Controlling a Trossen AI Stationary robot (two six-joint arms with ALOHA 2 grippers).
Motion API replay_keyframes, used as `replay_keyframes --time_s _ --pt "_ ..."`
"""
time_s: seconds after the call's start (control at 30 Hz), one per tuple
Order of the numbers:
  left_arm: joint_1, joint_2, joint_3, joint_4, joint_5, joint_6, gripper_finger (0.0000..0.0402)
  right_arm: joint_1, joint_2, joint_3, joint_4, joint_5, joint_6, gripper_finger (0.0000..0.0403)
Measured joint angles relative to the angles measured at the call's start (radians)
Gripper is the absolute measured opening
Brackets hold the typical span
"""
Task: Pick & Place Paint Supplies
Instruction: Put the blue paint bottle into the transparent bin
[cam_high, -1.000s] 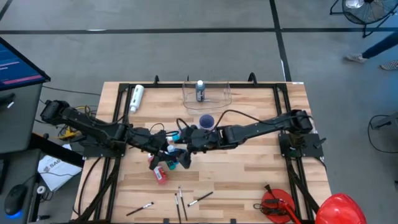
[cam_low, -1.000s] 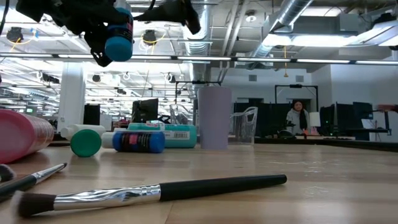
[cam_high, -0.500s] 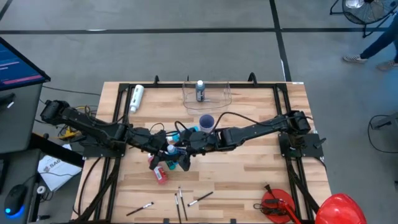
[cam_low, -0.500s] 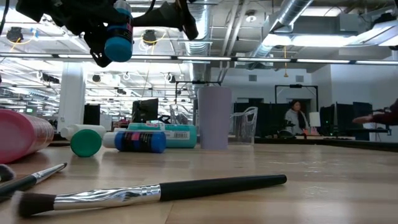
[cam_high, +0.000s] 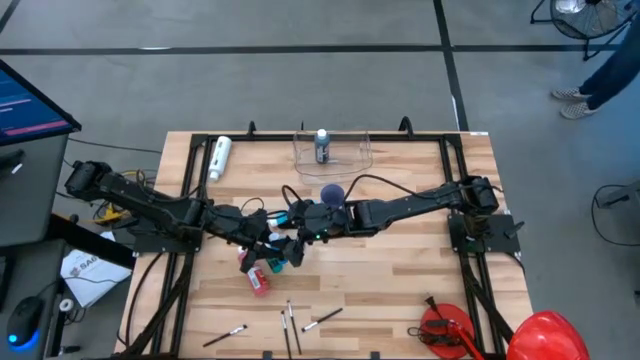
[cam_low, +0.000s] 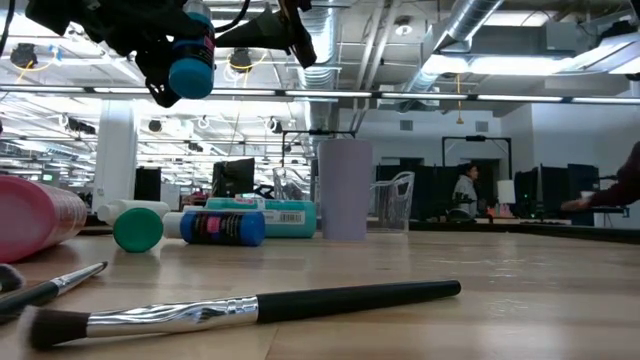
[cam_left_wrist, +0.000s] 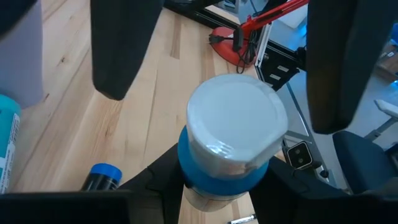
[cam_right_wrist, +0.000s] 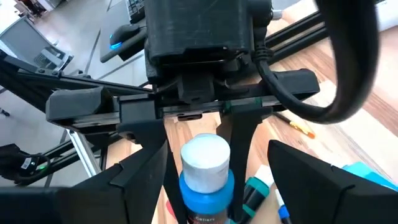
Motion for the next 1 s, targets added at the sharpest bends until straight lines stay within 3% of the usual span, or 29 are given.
replay_keyframes --time_s 0.33,1.0 --pt "0.000 0.000 0.000 0.000 0.000 0.002 0.0140 0.049 0.000 0.000 0.000 0.049 0.026 0.0270" --pt "0.000 0.000 0.000 -0.001 0.000 0.002 0.0140 0.027 0.019 0.001 0.012 0.026 0.034 0.0270"
